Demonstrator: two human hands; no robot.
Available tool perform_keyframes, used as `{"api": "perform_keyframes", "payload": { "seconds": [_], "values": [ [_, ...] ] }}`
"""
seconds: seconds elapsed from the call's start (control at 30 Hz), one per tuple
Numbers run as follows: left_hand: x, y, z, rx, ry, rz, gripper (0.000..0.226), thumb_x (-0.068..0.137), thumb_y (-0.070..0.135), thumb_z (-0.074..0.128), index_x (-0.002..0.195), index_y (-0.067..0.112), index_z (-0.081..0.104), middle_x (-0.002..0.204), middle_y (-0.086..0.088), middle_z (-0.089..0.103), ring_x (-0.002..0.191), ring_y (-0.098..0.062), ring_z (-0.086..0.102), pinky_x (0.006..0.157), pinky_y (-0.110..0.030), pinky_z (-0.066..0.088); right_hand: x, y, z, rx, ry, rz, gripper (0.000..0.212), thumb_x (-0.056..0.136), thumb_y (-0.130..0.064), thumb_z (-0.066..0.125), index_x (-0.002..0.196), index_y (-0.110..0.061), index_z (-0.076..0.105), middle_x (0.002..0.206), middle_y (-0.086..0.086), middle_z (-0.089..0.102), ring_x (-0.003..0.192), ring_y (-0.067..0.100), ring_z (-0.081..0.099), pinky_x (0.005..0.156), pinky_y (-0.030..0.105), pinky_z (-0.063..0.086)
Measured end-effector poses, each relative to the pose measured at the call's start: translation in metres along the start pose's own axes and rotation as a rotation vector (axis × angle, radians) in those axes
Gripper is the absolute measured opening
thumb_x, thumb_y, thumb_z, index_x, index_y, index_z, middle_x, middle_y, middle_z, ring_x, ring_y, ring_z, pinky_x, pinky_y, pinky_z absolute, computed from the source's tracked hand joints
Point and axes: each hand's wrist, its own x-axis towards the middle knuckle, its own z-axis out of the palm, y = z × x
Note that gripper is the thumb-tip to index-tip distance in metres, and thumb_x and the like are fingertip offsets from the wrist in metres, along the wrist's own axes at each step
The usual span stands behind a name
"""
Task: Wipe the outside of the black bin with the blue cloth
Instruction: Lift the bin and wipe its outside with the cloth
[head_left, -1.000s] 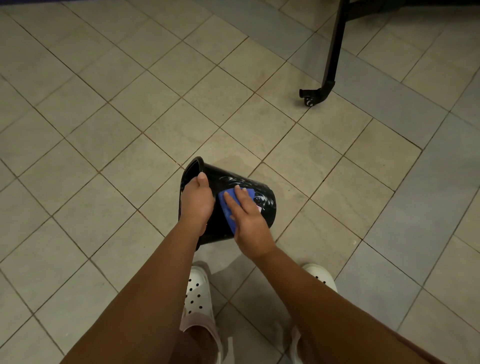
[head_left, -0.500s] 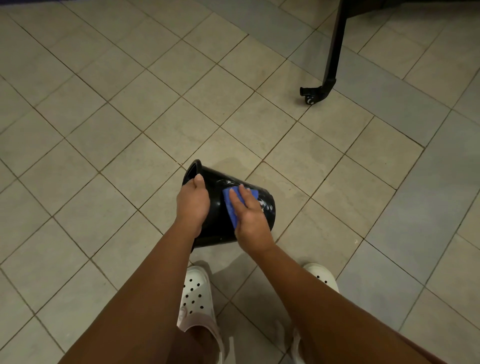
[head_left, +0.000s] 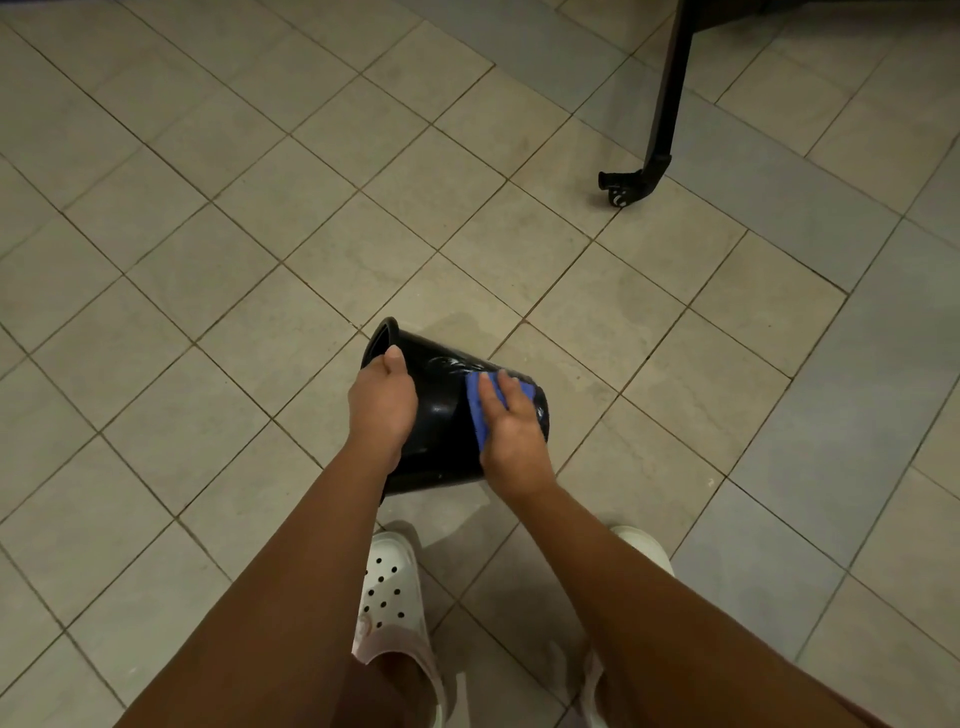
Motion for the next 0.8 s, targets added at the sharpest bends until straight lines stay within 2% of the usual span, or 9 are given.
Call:
{"api": "perform_keyframes", "payload": {
  "seconds": [0.1,0.2,0.27,0.33,0.4,0.53,0.63,0.7,0.8],
  "values": [
    [-0.003,0.004,0.002,0.001,0.007,0.022,0.039,0.105,0.037,0.025,0.107,0.012,0.056,0.103,-0.009,0.056,0.098,-0.024,0.053,0.085,-0.036,0.040,-0.001,0.012,-0.006,-0.048,-0.008,0.161,0.085,0.087,-0.015,0.061,0.149,-0.019,0.004,0.156,0.007,0.004,0.143,0.025,0.006,0.116,0.038,0.014],
    [-0.003,0.005,0.002,0.032,0.010,0.028,0.038,0.105,0.037,0.025,0.104,0.013,0.054,0.101,-0.009,0.055,0.097,-0.023,0.052,0.084,-0.037,0.040,-0.017,0.003,0.001,-0.051,0.053,0.191,0.084,0.088,-0.012,0.060,0.149,-0.016,0.002,0.156,0.010,0.006,0.143,0.026,0.006,0.115,0.037,0.011],
    [-0.002,0.004,0.000,0.025,0.006,0.011,0.040,0.105,0.038,0.024,0.106,0.012,0.055,0.104,-0.011,0.056,0.098,-0.025,0.053,0.085,-0.038,0.042,-0.025,-0.008,0.011,-0.017,0.121,0.103,0.081,0.084,-0.004,0.062,0.148,-0.013,0.013,0.154,0.014,0.017,0.142,0.030,0.014,0.115,0.041,0.014],
    [0.000,0.001,-0.002,0.042,0.002,0.011,0.045,0.104,0.039,0.024,0.115,0.010,0.056,0.108,-0.013,0.057,0.100,-0.027,0.054,0.086,-0.039,0.042,-0.024,-0.009,0.015,-0.003,0.130,-0.038,0.081,0.073,0.005,0.070,0.143,-0.009,0.031,0.146,0.018,0.035,0.136,0.034,0.031,0.110,0.048,0.029],
    [0.002,0.001,-0.003,0.033,-0.001,0.009,0.046,0.104,0.039,0.024,0.118,0.010,0.057,0.110,-0.013,0.058,0.102,-0.027,0.055,0.086,-0.039,0.042,-0.014,0.000,0.010,0.030,0.120,-0.142,0.080,0.067,0.008,0.074,0.138,-0.007,0.040,0.141,0.019,0.042,0.132,0.035,0.038,0.108,0.047,0.034],
    [0.000,0.002,-0.001,0.003,-0.002,0.005,0.043,0.104,0.039,0.025,0.110,0.012,0.057,0.107,-0.012,0.058,0.101,-0.026,0.054,0.088,-0.038,0.041,-0.002,0.021,-0.008,0.079,0.067,0.002,0.070,0.083,-0.003,0.063,0.144,-0.013,0.030,0.151,0.010,0.026,0.139,0.026,0.025,0.114,0.041,0.028],
    [-0.002,0.002,-0.001,-0.021,0.008,-0.004,0.039,0.104,0.038,0.025,0.106,0.013,0.055,0.104,-0.010,0.055,0.100,-0.024,0.052,0.088,-0.037,0.040,-0.014,0.018,-0.004,0.043,0.044,0.144,0.078,0.087,-0.007,0.060,0.148,-0.016,0.012,0.156,0.009,0.008,0.143,0.024,0.010,0.117,0.035,0.017],
    [-0.002,0.001,-0.002,-0.021,0.013,-0.012,0.043,0.104,0.039,0.025,0.112,0.011,0.056,0.107,-0.011,0.056,0.102,-0.025,0.052,0.092,-0.039,0.042,-0.029,0.007,0.008,0.006,0.074,0.140,0.078,0.090,-0.006,0.054,0.148,-0.018,0.003,0.157,0.009,0.001,0.145,0.023,0.000,0.115,0.032,0.006],
    [0.000,0.000,-0.003,0.022,0.012,0.000,0.045,0.105,0.039,0.024,0.117,0.010,0.056,0.107,-0.011,0.056,0.103,-0.026,0.053,0.090,-0.039,0.042,-0.038,-0.002,0.017,0.012,0.109,0.016,0.082,0.087,0.002,0.054,0.147,-0.021,0.004,0.157,0.006,0.003,0.143,0.020,-0.004,0.113,0.033,-0.001]
  ]
}}
